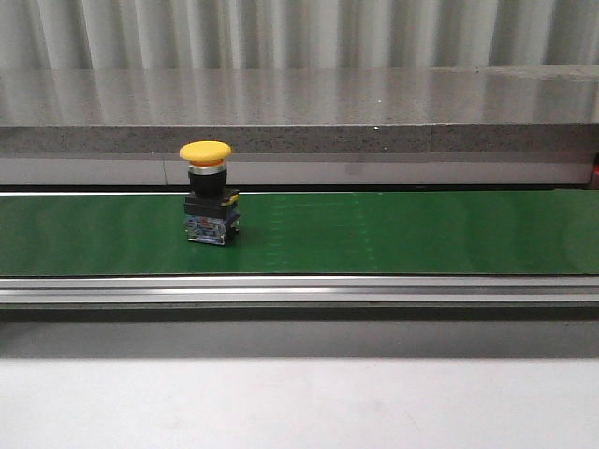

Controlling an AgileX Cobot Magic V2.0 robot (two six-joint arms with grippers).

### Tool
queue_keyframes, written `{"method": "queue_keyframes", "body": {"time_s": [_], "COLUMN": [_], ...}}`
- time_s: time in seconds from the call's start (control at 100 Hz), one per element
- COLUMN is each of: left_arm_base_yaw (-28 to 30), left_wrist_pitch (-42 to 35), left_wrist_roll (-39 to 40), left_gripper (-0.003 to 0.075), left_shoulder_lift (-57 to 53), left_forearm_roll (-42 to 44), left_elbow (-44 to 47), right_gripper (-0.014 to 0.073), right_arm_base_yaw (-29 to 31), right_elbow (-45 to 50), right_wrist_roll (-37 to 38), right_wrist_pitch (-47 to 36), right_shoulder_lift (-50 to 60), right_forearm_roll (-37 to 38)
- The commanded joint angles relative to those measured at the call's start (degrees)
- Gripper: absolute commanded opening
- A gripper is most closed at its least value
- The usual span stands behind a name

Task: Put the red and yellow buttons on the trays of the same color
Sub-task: 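Lower the red button into the red tray and open the right gripper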

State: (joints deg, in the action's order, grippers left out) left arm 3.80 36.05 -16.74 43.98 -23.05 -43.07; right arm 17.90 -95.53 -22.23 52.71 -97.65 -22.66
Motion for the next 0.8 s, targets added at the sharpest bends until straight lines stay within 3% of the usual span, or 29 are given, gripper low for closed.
{"method": "queue_keyframes", "body": {"time_s": [0.0,0.28,0.79], "left_arm_base_yaw": [-0.5,-0.5,-0.5], "left_wrist_pitch": [-3.9,-3.9,-3.9], "left_wrist_roll": [0.0,0.0,0.0], "left_gripper": [-0.002,-0.002,-0.002], "left_shoulder_lift": [-0.2,-0.2,-0.2], "left_forearm_roll": [-1.6,-1.6,-1.6], "left_elbow": [-1.5,-1.5,-1.5], "right_gripper": [0.0216,0.0216,0.0216], "right_arm_base_yaw": [5.3,13.4,14.2], "right_elbow": [-5.9,-17.3,-19.3], "right_wrist_roll": [1.6,2.4,2.4], "right_wrist_pitch": [-2.9,-6.1,-12.8], "right_shoulder_lift": [-1.2,-14.5,-26.6], "right_forearm_roll": [-0.6,-0.6,0.7]}}
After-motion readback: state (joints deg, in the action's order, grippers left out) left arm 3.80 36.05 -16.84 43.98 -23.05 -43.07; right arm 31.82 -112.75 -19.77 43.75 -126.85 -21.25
